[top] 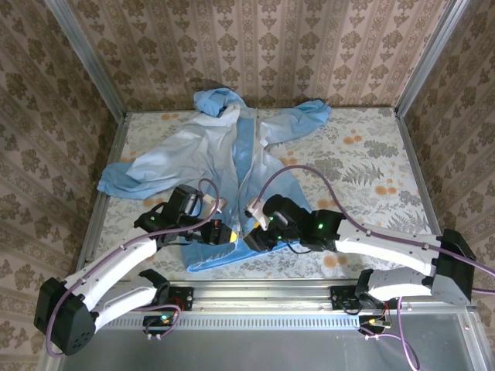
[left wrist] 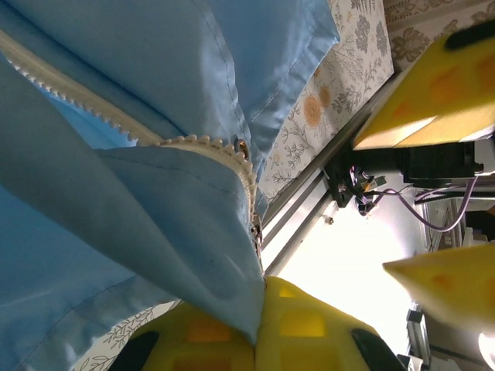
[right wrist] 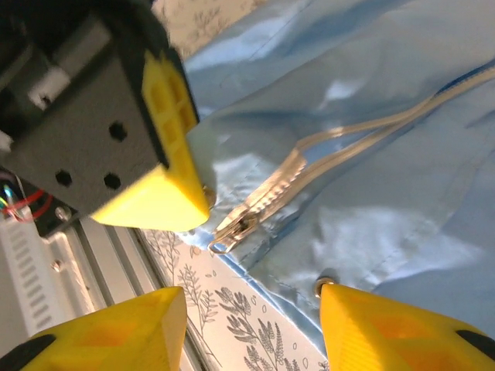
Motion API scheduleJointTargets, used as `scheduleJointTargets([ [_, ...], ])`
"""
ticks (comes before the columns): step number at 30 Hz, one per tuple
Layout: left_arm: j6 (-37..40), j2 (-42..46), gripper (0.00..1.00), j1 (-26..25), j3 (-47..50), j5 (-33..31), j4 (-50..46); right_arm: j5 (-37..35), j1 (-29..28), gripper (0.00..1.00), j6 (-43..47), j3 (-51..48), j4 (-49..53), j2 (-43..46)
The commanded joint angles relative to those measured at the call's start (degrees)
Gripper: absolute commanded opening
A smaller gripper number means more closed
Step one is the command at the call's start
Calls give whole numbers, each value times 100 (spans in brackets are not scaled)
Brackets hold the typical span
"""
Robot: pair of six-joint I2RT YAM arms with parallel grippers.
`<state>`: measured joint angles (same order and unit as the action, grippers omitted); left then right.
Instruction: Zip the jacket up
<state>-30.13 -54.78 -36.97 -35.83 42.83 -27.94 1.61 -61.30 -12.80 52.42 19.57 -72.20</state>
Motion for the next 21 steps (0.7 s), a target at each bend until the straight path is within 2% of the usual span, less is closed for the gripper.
scheduleJointTargets([
  [1,169,-15,0,32,-202,200,-223,-499,-199,50,480,191,126,-342],
  [15,206,45,0,32,-213,191,-298,-551,-321,49,637,498,-65,-1031],
  [16,220,47,0,32,-217,184,-315,-585,-321,47,646,497,-54,-1051],
  [21,340,64,0,32,-266,167,-504,-804,-321,27,699,411,39,-951],
])
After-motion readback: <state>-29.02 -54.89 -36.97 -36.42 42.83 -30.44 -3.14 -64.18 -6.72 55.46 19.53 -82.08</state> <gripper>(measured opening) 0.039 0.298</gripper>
